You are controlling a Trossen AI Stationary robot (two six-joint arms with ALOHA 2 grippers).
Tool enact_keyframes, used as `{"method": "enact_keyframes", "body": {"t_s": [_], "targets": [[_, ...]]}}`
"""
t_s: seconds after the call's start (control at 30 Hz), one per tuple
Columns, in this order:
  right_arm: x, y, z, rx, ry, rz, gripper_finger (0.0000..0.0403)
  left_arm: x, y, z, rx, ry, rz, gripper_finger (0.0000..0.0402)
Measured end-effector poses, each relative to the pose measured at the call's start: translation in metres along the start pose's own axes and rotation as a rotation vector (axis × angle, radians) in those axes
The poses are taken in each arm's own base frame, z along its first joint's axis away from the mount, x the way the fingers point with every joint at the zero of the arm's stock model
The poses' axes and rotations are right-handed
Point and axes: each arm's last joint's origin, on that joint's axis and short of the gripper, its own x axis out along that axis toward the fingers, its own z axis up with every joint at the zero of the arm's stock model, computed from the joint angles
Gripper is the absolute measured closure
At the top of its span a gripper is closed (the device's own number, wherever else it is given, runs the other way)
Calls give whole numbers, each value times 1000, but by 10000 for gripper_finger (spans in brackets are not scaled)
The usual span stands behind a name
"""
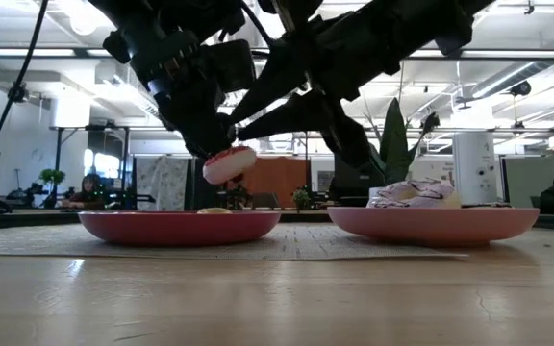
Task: Pick & Place donuts
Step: Put the small red donut on the pink plate, then return to Home Position
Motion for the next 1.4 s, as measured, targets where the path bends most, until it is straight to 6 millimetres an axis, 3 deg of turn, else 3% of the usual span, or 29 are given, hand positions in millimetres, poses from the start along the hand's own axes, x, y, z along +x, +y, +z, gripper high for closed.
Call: {"method": "enact_keyframes", "body": {"t_s": [0.4, 0.57, 0.7, 0.93, 1.1, 1.23, 1.3, 1.4], "targets": [[14, -16, -4, 17, -33, -92, 339, -18, -3, 2, 7, -23, -27, 237], [8, -13, 0, 1, -46, -100, 339, -19, 1, -4, 22, 21, 75, 237], [-6, -7, 8, -35, -54, -117, 339, -34, 3, -6, 60, 31, 180, 237], [-62, 5, 37, -69, -36, -172, 339, -75, 2, -7, 95, -88, 146, 237], [-118, 13, 61, -74, -49, -170, 339, -107, 2, -10, 18, -177, 127, 237], [-167, 17, 79, -213, -86, -123, 339, -131, 1, -11, -51, -284, 205, 237], [-190, 18, 85, -221, -111, -91, 339, -142, 0, -12, -153, -330, 203, 237], [-225, 19, 92, -145, -133, 4, 339, -155, -4, -14, -452, -397, 92, 237]]}}
